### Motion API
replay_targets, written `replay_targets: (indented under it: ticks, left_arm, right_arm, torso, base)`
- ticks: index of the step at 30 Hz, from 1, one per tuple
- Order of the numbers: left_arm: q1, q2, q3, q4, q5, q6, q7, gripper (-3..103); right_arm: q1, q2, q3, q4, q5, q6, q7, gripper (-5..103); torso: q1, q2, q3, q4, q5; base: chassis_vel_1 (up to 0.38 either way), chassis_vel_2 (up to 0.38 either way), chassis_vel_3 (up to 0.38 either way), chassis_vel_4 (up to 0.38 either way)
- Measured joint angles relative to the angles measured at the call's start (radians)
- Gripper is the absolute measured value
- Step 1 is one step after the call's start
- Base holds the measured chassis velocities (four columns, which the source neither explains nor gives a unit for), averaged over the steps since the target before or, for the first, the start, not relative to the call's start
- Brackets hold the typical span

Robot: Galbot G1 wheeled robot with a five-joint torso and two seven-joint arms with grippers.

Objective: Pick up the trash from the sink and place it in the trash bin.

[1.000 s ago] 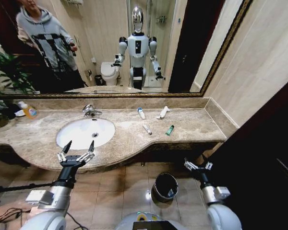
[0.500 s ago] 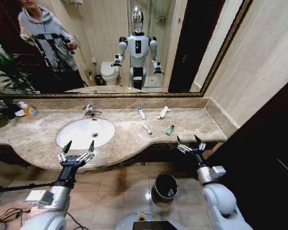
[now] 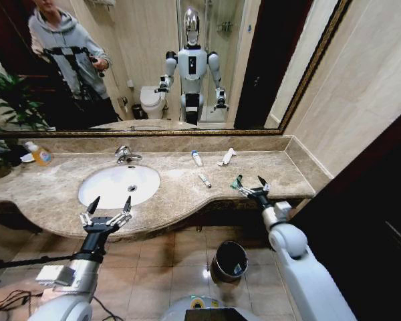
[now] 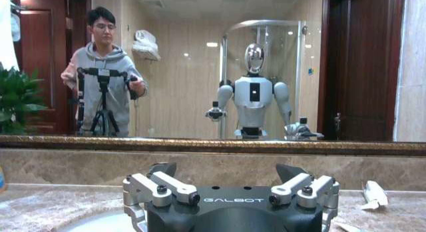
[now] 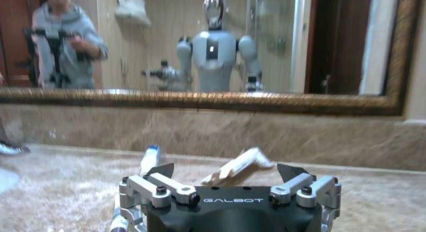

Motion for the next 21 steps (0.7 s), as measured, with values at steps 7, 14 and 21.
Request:
replay_targets:
  ticks: [7, 14, 21]
  left_arm:
    - [0.000, 0.000, 0.000, 0.000, 0.000, 0.000, 0.000, 100]
    - [0.000, 0.000, 0.000, 0.000, 0.000, 0.000, 0.000, 100]
    - [0.000, 0.000, 0.000, 0.000, 0.000, 0.000, 0.000, 100]
  right_arm:
    - [0.165, 0.044, -0.121, -0.194, -0.037, -0.027, 0.062, 100]
    - [0.190, 0.064, -0.099, -0.278, -0.074, 0.017, 0.056, 100]
    - [0.184, 0.062, -0.076, -0.334, -0.094, 0.033, 0.045, 98]
  torso:
    - [0.000, 0.000, 0.000, 0.0002, -0.0001]
    - [0.000, 0.000, 0.000, 0.0000, 0.0000]
    - [0.000, 0.000, 0.000, -0.0001, 0.0001]
  base:
    - [0.000, 0.000, 0.000, 0.000]
    - [0.000, 0.000, 0.000, 0.000]
    - [0.000, 0.000, 0.000, 0.000]
